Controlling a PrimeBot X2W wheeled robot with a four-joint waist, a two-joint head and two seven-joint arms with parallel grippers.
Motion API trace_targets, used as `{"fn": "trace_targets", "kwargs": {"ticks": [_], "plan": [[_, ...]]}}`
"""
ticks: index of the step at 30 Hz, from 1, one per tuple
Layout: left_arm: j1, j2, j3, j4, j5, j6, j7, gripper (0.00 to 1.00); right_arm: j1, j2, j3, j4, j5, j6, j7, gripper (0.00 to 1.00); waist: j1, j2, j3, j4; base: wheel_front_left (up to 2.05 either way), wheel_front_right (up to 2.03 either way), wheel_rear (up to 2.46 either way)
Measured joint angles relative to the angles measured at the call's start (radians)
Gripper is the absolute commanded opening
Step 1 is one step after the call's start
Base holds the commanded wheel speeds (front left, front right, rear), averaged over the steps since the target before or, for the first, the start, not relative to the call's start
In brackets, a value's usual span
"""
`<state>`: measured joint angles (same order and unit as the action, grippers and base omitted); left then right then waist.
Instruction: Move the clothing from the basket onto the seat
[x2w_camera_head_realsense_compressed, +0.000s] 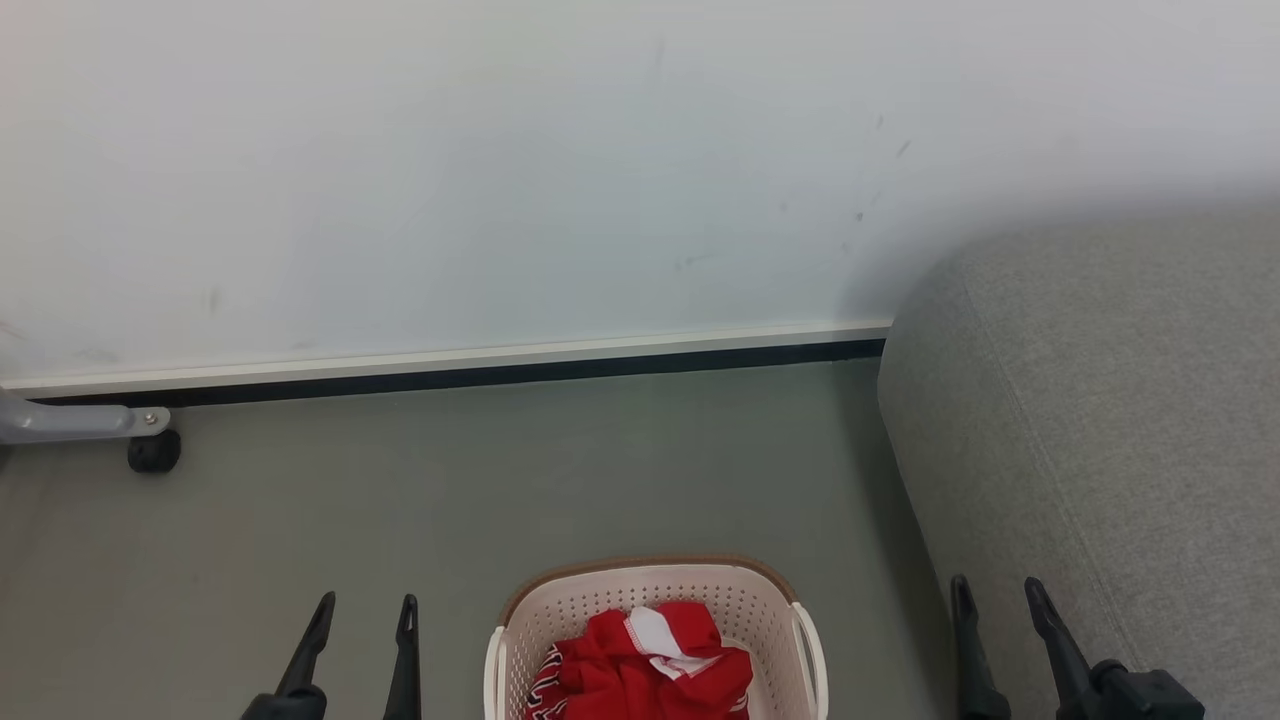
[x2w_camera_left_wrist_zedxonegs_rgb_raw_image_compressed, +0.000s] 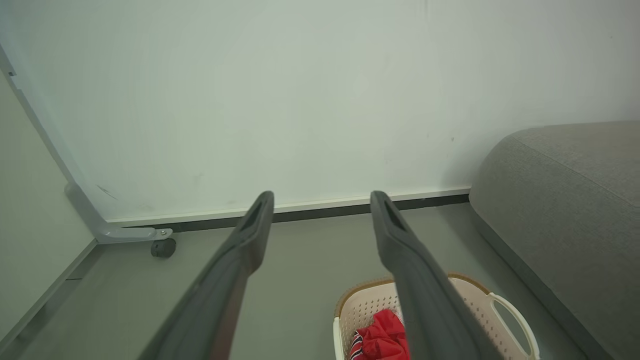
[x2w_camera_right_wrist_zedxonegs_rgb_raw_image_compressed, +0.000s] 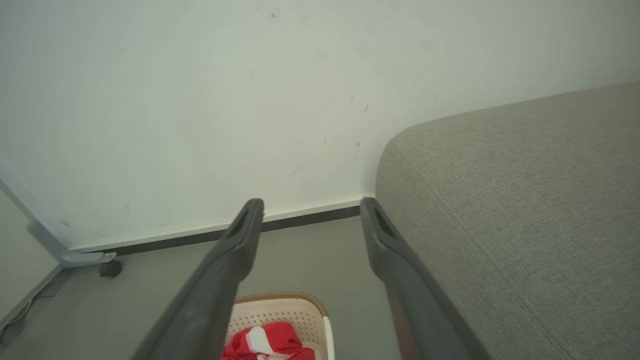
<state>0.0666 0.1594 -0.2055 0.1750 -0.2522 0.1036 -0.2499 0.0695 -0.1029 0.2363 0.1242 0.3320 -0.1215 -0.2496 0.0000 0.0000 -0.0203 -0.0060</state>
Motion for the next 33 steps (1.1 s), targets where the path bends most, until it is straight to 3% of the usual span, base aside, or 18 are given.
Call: {"fn": "trace_targets", "kwargs": {"ticks": [13,33], "plan": [[-0.118,-0.01,-0.071,0.024,0.035,-0.035,0.009,1.0,-0.084,-0.003,-0.029,-0.055,-0.016,0.007,-0.004,1.0,0.0001,0.0001,0.12,-0.015,0.0,0.0,0.0],[-0.393,-0.047,-0.209,0.229,0.131,-0.124,0.084,1.0,-0.324,-0.008,-0.072,-0.101,-0.024,0.016,-0.007,1.0,0.0003,0.0002,0.419,-0.071,0.0,0.0,0.0]]}}
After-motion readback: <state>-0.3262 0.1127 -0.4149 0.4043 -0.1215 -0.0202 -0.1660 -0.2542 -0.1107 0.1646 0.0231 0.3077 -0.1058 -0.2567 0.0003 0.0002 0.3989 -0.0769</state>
